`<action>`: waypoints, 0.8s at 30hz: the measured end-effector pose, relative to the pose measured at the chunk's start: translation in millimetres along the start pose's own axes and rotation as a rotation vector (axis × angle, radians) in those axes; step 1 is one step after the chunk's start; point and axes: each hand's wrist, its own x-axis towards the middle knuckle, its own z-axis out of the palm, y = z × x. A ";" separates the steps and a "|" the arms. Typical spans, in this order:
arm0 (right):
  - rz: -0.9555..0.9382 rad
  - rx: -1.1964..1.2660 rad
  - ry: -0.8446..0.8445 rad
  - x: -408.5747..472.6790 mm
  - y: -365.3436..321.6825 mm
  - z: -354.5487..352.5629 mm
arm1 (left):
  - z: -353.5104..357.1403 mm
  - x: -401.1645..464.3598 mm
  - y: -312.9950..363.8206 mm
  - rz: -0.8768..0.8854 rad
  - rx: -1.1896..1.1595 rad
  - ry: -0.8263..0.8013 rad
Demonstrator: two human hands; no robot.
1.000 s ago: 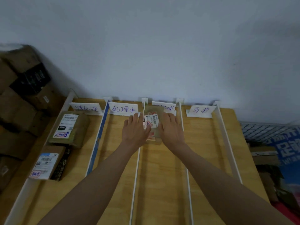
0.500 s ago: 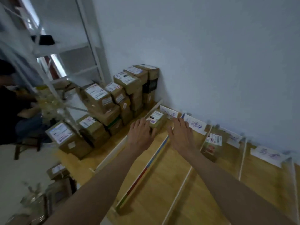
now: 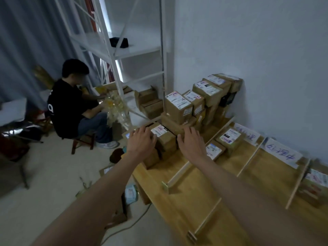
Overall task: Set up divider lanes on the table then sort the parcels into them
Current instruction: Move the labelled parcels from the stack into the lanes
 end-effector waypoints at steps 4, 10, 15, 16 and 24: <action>0.066 0.037 -0.032 16.3 -44.3 52.2 | 10.0 25.9 -75.1 0.030 0.008 -0.063; 0.203 0.104 -0.108 32.7 -99.3 114.1 | 30.5 54.1 -151.7 0.041 -0.019 -0.187; 0.290 0.127 -0.177 49.9 -117.5 149.6 | 52.2 79.2 -182.4 0.023 -0.140 -0.324; 0.308 0.132 -0.193 54.6 -117.9 155.1 | 56.1 84.2 -185.6 0.013 -0.182 -0.345; 0.432 0.124 -0.338 85.8 -104.6 191.4 | 96.8 113.5 -195.1 -0.117 -0.395 -0.469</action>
